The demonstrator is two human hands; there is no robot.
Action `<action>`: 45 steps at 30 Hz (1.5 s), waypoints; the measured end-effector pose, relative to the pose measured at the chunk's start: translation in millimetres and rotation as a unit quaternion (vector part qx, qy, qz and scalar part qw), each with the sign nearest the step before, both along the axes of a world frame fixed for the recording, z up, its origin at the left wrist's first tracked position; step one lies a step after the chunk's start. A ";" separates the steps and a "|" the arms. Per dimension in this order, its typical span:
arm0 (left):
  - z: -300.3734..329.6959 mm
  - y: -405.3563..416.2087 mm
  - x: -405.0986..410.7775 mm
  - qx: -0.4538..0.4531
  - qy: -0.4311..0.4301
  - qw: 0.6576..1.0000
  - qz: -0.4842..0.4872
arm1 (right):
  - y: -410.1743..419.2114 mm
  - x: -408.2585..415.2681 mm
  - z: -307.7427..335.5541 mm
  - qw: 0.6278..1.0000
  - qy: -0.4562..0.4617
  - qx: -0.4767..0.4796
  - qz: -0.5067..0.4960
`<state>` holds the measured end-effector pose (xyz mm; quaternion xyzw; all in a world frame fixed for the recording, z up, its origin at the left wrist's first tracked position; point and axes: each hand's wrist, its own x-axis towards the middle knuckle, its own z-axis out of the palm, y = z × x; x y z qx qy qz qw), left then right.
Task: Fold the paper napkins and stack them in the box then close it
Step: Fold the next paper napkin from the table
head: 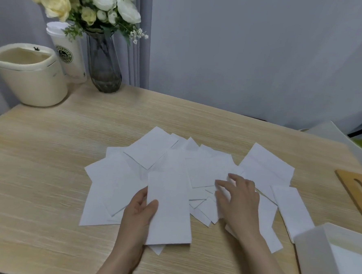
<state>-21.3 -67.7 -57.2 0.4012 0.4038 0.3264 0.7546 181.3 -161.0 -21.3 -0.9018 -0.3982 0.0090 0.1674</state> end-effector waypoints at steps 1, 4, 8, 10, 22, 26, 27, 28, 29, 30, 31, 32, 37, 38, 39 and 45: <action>-1.3 0.5 -0.8 -0.001 0.001 1.000 0.001 | 1.8 5.5 -0.4 1.000 -0.004 0.010 0.003; -2.5 1.3 -0.2 -0.001 0.004 1.000 -0.006 | 14.8 27.6 2.4 0.999 0.010 0.034 0.028; -0.7 1.4 0.1 -0.001 0.005 1.000 -0.014 | 49.8 60.9 8.4 0.993 0.028 -0.049 0.107; -0.5 1.6 -0.9 -0.002 0.004 1.000 -0.015 | 63.9 72.2 8.8 0.986 0.033 -0.092 0.132; 3.5 2.1 -1.6 0.000 0.005 0.999 -0.034 | 77.5 84.4 16.2 0.988 -0.050 -0.110 0.100; 4.8 1.3 -1.1 0.002 0.012 0.999 -0.032 | 64.7 79.9 19.8 0.996 -0.042 -0.031 0.069; 4.8 1.0 -0.9 0.003 0.013 0.999 -0.030 | 60.9 79.0 22.7 0.998 -0.023 -0.005 0.065; 4.7 0.9 -1.2 0.003 0.013 1.000 -0.028 | 57.1 77.8 26.5 0.998 -0.002 0.019 0.061; 4.7 0.7 -1.5 0.004 0.012 1.000 -0.026 | 53.4 76.3 30.9 0.997 0.015 0.039 0.057; 5.2 0.7 -1.6 0.004 0.011 1.000 -0.025 | 49.8 74.6 35.5 0.997 0.028 0.057 0.053; 5.4 0.6 -1.8 0.004 0.010 1.000 -0.026 | 46.2 72.5 39.7 0.995 0.039 0.073 0.048; 5.3 0.6 -1.8 0.004 0.011 1.000 -0.027 | 43.2 70.3 43.4 0.994 0.051 0.089 0.043; 4.6 0.4 -1.1 0.003 0.018 0.999 -0.031 | 31.9 61.5 55.0 0.981 0.126 0.147 -0.009; 5.2 0.2 -0.9 0.001 0.018 0.999 -0.030 | 29.3 60.5 57.2 0.973 0.159 0.162 -0.030; 5.7 0.0 -0.7 0.000 0.018 0.999 -0.029 | 26.4 59.8 59.2 0.964 0.193 0.174 -0.049; 7.8 0.0 0.2 -0.002 0.019 1.000 -0.025 | 0.8 50.9 62.1 0.931 0.291 0.205 -0.087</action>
